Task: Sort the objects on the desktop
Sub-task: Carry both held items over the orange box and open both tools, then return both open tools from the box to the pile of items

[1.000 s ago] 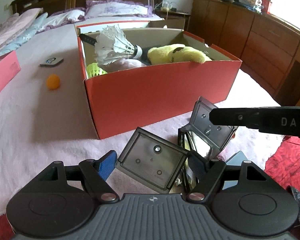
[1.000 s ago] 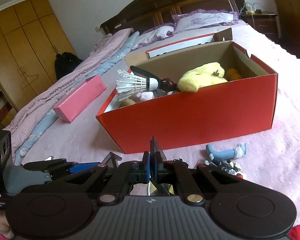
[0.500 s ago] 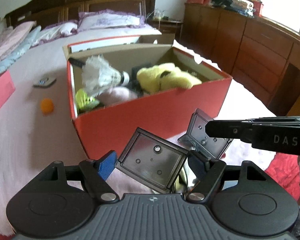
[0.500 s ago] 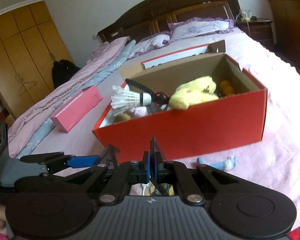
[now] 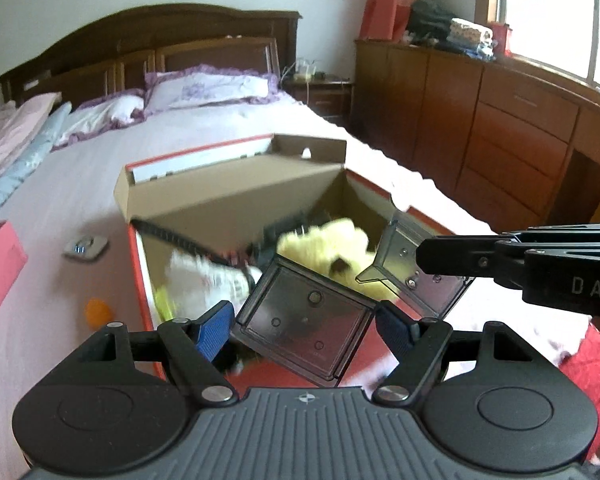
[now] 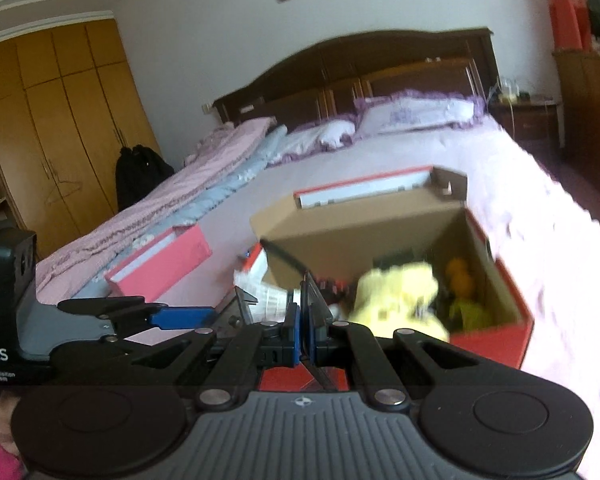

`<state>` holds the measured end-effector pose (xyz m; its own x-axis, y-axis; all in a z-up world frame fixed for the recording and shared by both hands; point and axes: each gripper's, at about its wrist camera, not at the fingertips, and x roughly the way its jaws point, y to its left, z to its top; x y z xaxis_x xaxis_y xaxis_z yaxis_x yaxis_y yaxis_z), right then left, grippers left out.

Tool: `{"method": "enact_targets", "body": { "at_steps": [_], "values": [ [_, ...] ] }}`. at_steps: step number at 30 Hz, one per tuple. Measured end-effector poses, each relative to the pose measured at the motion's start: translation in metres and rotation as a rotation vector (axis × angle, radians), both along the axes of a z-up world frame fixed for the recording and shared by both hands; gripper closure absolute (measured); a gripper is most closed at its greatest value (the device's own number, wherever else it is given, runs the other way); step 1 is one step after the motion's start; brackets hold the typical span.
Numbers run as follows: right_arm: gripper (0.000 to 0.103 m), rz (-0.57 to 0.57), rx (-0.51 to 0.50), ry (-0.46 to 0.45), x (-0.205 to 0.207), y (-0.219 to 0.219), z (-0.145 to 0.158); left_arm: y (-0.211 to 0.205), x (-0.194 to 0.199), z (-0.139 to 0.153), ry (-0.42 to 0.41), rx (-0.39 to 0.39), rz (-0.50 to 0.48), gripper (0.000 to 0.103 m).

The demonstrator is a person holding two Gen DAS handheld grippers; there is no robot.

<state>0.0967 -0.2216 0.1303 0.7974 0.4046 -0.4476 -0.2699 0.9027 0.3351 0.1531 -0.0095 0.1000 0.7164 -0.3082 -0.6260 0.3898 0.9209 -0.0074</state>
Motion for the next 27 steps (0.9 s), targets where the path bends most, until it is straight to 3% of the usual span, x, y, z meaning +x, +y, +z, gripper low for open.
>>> {"method": "enact_targets", "body": {
  "at_steps": [6, 11, 19, 27],
  "values": [
    [0.098, -0.009, -0.004, -0.008, 0.052, 0.005, 0.007, -0.003, 0.047, 0.001, 0.009, 0.026, 0.034, 0.024],
    [0.082, -0.049, -0.006, 0.02, 0.071, 0.006, 0.004, 0.001, 0.055, 0.003, 0.013, 0.026, 0.071, 0.012],
    [0.079, -0.046, -0.053, 0.025, 0.042, 0.004, -0.009, 0.009, 0.022, -0.006, 0.041, -0.009, 0.081, 0.011],
    [0.079, -0.041, -0.079, 0.12, -0.01, -0.003, -0.042, 0.005, -0.028, -0.032, 0.108, -0.039, 0.063, 0.009]
  ]
}}
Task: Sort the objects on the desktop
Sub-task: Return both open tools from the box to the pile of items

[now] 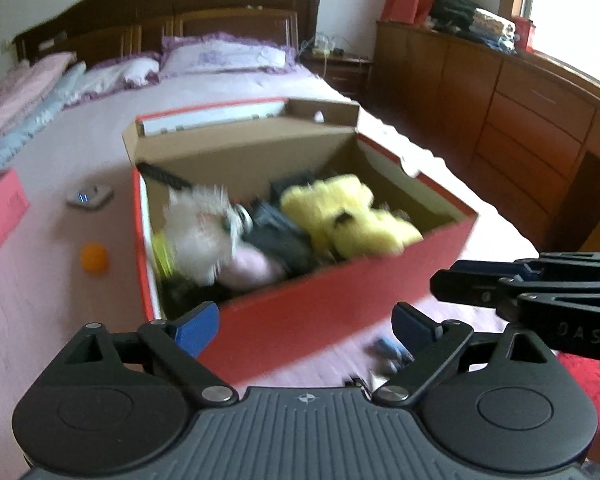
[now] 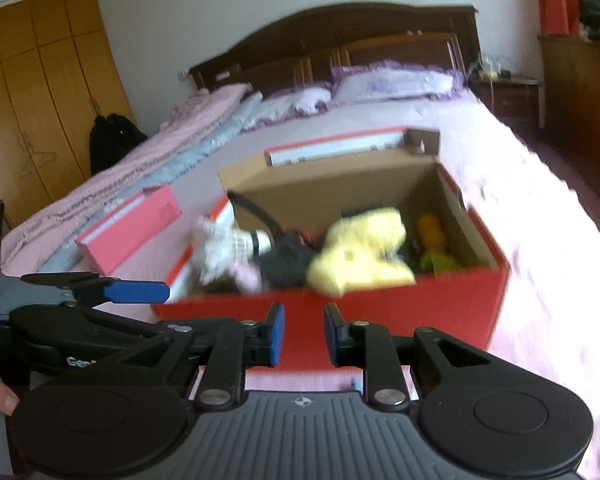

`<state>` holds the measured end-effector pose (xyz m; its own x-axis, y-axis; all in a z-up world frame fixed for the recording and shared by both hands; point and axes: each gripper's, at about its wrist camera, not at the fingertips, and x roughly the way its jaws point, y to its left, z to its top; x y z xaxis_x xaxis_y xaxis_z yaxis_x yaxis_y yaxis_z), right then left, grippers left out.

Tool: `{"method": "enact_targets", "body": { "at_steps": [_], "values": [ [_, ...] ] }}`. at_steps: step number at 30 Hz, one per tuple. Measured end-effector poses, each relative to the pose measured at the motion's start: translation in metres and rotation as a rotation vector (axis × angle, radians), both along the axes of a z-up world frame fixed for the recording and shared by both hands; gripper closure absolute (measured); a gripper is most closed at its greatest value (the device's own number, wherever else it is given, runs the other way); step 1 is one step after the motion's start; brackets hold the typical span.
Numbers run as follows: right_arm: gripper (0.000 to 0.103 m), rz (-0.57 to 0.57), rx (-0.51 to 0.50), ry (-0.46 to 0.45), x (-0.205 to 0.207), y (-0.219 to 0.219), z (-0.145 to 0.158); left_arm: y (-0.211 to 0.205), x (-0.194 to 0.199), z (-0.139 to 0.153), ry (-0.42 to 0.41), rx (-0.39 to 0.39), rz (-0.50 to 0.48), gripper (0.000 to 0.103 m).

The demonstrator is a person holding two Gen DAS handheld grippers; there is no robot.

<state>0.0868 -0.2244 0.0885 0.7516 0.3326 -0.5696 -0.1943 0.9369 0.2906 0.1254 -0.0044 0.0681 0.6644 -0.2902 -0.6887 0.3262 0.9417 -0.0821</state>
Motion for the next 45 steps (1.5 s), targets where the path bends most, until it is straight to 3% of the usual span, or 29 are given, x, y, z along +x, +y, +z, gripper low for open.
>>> {"method": "enact_targets", "body": {
  "at_steps": [13, 22, 25, 29, 37, 40, 45],
  "values": [
    [0.065, -0.014, -0.001, 0.174, -0.034, 0.0, -0.059, 0.009, -0.04, -0.065, 0.178, 0.018, 0.024, 0.009],
    [0.065, -0.068, -0.017, 0.296, -0.025, 0.004, -0.086, 0.02, -0.028, -0.093, 0.262, -0.043, 0.046, 0.014],
    [0.065, -0.081, -0.032, 0.322, -0.021, 0.004, -0.091, 0.02, -0.022, -0.093, 0.261, -0.055, 0.056, 0.031],
    [0.064, -0.091, -0.02, 0.352, -0.017, 0.001, -0.096, 0.033, -0.02, -0.088, 0.251, -0.11, 0.097, 0.031],
    [0.063, -0.088, -0.009, 0.371, -0.01, 0.006, -0.098, 0.022, -0.009, -0.103, 0.29, -0.05, 0.065, 0.032],
    [0.062, -0.086, -0.023, 0.369, -0.011, 0.008, -0.097, 0.015, -0.008, -0.108, 0.257, -0.006, 0.037, 0.031],
    [0.06, -0.086, -0.035, 0.374, -0.011, 0.006, -0.097, 0.015, -0.011, -0.106, 0.239, 0.001, 0.012, 0.042]
  ]
}}
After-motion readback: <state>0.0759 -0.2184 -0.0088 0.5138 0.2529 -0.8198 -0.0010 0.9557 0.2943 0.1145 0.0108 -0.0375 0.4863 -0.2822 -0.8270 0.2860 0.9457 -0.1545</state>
